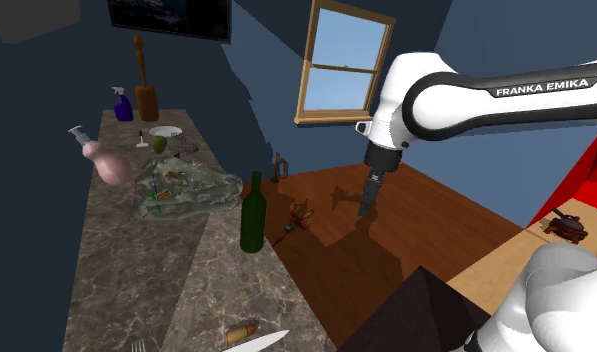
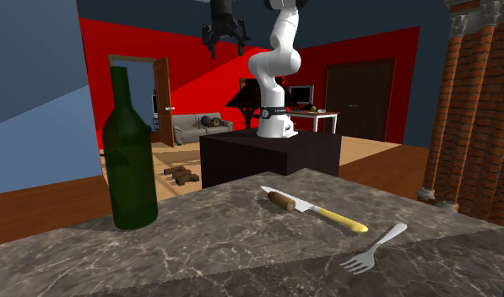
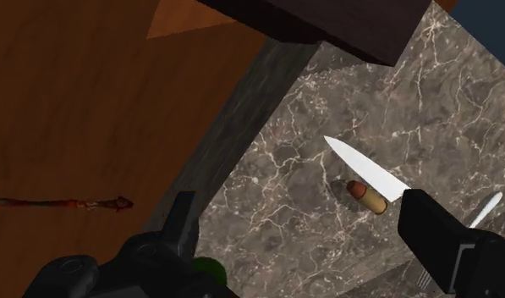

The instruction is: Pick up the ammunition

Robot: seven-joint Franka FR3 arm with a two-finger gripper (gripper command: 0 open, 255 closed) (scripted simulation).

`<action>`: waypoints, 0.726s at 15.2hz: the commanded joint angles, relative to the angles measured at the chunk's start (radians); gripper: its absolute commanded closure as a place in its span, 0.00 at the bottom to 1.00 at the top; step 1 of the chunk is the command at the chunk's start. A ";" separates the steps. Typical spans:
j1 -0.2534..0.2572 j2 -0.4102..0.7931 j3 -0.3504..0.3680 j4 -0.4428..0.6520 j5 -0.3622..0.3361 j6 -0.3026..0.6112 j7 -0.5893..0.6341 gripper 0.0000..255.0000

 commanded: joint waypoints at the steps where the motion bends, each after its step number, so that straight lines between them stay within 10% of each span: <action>1: 0.020 0.069 0.011 0.003 0.006 0.067 -0.029 0.00; 11: 0.106 0.410 0.075 0.056 0.014 0.351 -0.163 0.00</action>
